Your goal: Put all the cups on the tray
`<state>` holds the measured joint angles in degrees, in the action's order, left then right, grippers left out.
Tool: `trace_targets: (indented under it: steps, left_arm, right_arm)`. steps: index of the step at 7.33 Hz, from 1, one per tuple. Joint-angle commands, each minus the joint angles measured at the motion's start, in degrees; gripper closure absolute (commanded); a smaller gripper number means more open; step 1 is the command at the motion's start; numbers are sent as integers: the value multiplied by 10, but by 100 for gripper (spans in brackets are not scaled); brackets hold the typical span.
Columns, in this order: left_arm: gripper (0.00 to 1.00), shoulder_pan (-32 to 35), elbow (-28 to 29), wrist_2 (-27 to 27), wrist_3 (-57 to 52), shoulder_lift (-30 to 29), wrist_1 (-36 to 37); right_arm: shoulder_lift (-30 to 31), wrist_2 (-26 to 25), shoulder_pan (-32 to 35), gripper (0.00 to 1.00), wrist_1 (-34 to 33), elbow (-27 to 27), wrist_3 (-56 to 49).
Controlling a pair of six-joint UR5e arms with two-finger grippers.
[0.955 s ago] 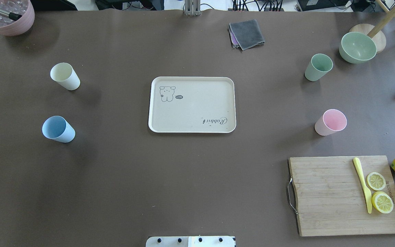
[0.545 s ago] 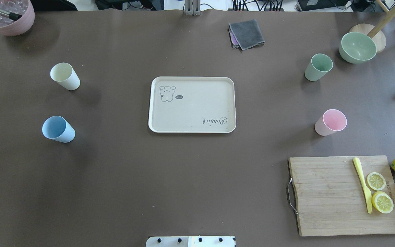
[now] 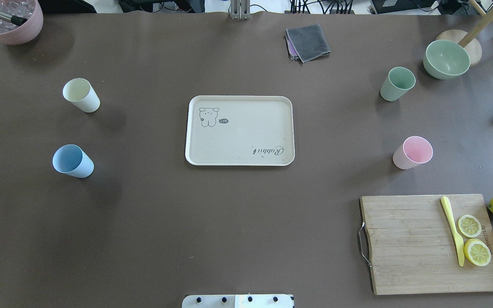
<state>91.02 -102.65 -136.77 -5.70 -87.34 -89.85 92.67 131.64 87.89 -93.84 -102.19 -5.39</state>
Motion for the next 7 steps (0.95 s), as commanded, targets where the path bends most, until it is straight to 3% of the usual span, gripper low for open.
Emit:
trace_targets:
  steps: [1, 2, 4, 6, 7]
  left_arm:
    - [2, 0, 14, 1, 2, -12, -97]
    - [2, 0, 39, 20, 3, -26, -150]
    - [2, -1, 65, 16, 31, -44, -162]
    - [2, -1, 72, 16, 33, -48, -184]
    - [2, -1, 75, 16, 38, -47, -218]
  right_arm:
    - [-35, 0, 9, 0, 1, -10, 1]
    - [-46, 4, 24, 0, 1, -5, 2]
    - [-48, -1, 26, 0, 2, -9, -3]
    - [-40, -2, 26, 0, 85, 8, 1]
    - [-46, -2, 26, 0, 93, 22, 12]
